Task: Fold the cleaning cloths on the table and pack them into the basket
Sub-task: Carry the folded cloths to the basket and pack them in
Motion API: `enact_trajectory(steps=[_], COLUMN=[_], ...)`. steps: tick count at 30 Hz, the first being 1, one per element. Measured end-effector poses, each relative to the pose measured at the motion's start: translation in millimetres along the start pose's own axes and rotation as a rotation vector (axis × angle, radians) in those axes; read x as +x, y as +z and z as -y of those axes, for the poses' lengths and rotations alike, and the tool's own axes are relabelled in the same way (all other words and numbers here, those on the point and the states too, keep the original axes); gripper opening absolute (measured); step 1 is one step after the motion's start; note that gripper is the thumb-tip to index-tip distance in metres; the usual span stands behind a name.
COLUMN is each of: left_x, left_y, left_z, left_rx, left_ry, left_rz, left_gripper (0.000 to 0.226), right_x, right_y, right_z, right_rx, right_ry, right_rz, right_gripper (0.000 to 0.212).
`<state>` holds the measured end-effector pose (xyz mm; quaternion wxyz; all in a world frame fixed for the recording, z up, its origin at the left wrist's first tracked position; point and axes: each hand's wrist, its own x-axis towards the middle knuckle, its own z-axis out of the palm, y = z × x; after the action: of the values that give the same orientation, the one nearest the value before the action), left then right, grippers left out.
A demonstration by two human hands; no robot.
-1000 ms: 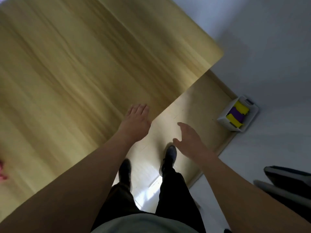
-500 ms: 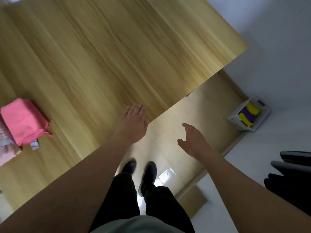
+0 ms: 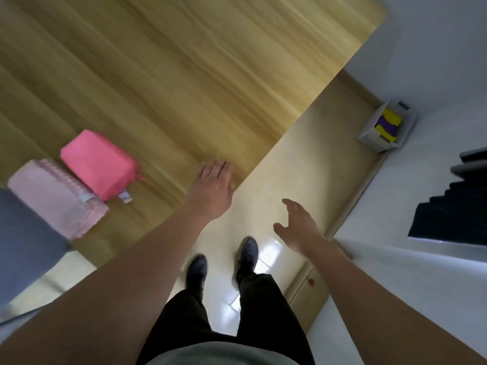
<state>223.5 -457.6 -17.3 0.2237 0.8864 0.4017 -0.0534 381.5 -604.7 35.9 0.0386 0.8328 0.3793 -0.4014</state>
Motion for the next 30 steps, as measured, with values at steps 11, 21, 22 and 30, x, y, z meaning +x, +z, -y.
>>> enact_trajectory(steps=[11,21,22,30], left_x=[-86,-85,-83,-51], left_y=[-23,-77,-87,-146], left_z=[56,154,171,297], left_rx=[0.021,0.085,0.115,0.377], left_ry=[-0.006,0.214,0.241,0.351], left_rz=[-0.023,0.022,0.077,0.519], left_gripper=[0.051,0.047,0.046,0.038], right_x=[-48,-40,-35,20], right_y=[60,75,73,74], right_z=[50,135,148,292], right_rx=[0.058,0.123,0.12,0.216], right_ry=[-0.04,-0.008,-0.014,-0.075], right_rz=[-0.03,-0.097,-0.107,-0.232], right_gripper=[0.065,0.057,0.057,0.055])
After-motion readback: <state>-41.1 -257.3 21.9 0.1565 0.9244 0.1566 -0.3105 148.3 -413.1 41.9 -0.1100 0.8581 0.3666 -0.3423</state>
